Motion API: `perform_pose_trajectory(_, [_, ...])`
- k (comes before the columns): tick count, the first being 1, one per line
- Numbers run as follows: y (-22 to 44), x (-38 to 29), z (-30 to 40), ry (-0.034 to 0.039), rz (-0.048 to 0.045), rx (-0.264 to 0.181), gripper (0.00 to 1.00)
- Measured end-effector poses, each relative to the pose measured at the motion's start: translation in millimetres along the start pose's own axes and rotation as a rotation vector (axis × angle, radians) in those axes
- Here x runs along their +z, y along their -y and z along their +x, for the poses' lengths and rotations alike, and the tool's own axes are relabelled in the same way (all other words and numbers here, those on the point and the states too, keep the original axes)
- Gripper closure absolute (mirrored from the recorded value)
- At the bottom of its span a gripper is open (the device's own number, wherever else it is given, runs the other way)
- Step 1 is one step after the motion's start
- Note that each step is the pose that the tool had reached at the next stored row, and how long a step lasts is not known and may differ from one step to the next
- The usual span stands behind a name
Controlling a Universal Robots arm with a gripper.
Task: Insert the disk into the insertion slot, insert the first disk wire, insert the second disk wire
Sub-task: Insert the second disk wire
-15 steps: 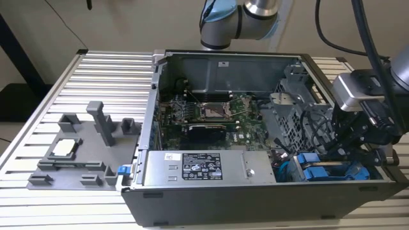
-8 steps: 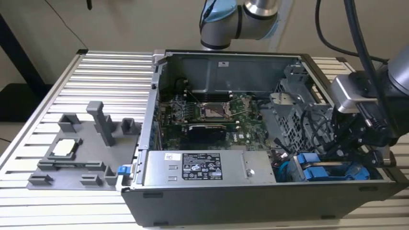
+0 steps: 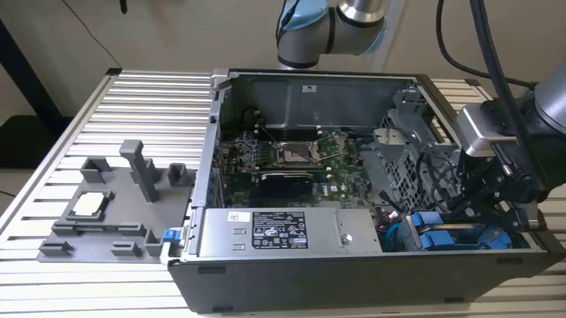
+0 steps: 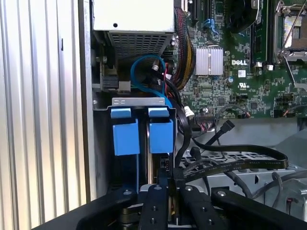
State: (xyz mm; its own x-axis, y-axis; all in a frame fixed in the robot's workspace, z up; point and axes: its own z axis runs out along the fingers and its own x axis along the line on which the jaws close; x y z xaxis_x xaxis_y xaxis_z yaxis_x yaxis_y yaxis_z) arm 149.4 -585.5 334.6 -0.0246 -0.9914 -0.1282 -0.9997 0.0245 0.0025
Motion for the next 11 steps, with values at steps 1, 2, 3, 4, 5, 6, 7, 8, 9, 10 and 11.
perform_pose_trajectory(1, [0.0,0.0,0.0,0.0,0.0,0.0,0.84])
perform_pose_trajectory(2, [0.1,0.0,0.0,0.0,0.0,0.0,0.84])
perform_pose_trajectory(3, [0.3,0.6,0.0,0.0012,0.0003,0.0,0.84])
perform_pose_trajectory(4, [0.3,0.7,0.0,0.0012,0.0,0.0,0.82])
perform_pose_trajectory(5, [0.2,0.6,0.0,0.0009,-0.0001,0.0,0.76])
perform_pose_trajectory(6, [0.1,-0.4,-0.1,0.0003,0.0,0.0,0.76])
perform_pose_trajectory(7, [0.0,-2.3,-0.3,0.0,0.0,0.0,0.76])
perform_pose_trajectory(8, [0.0,-5.0,-0.7,0.0001,0.0,0.0,0.76])
perform_pose_trajectory(9, [0.0,-8.3,-1.1,-0.0002,0.0,0.0,0.76])
perform_pose_trajectory(10, [0.0,-11.1,-1.4,-0.0004,0.0,0.0,0.76])
perform_pose_trajectory(11, [0.0,-13.7,-1.8,-0.0005,0.0,0.0,0.76])
